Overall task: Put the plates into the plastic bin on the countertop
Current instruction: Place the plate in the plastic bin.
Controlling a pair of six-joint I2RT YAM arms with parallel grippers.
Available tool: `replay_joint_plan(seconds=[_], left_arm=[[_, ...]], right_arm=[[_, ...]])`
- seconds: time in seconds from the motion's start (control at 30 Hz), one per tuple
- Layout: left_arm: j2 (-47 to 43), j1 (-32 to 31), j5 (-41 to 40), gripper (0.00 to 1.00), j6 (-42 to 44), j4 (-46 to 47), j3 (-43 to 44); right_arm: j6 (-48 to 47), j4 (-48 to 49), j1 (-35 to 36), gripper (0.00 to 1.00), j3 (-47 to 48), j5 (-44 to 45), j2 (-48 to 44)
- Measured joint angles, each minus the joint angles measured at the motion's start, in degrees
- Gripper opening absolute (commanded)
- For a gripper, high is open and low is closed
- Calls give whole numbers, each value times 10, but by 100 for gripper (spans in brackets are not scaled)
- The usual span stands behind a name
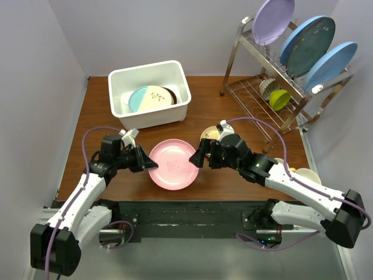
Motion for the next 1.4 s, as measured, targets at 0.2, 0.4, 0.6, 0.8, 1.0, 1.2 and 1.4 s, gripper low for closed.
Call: replay_joint_plan(seconds=[0.2,0.4,0.6,0.8,1.0,1.2,1.4], left_arm=[[41,0,-13,0,2,0,47],[91,0,-25,0,10,0,104],[151,0,-43,0,27,-5,190],[219,0,-52,0,42,-12,290],[287,0,-63,0,57,-33,381],[342,0,-70,0,71,-47,454],[387,0,-74,0,75,-62,506]], right_arm=[[-6,-2,0,99,-6,18,-36],[-11,-7,0,99,-16,28,-51],[-17,-18,0,99,-18,36,-52],[-21,-24,0,99,-19,40,-63],[-22,-25,0,99,-19,40,-63],[-24,-24,0,99,-19,40,-60],[-25,-24,0,99,-19,40,-55]])
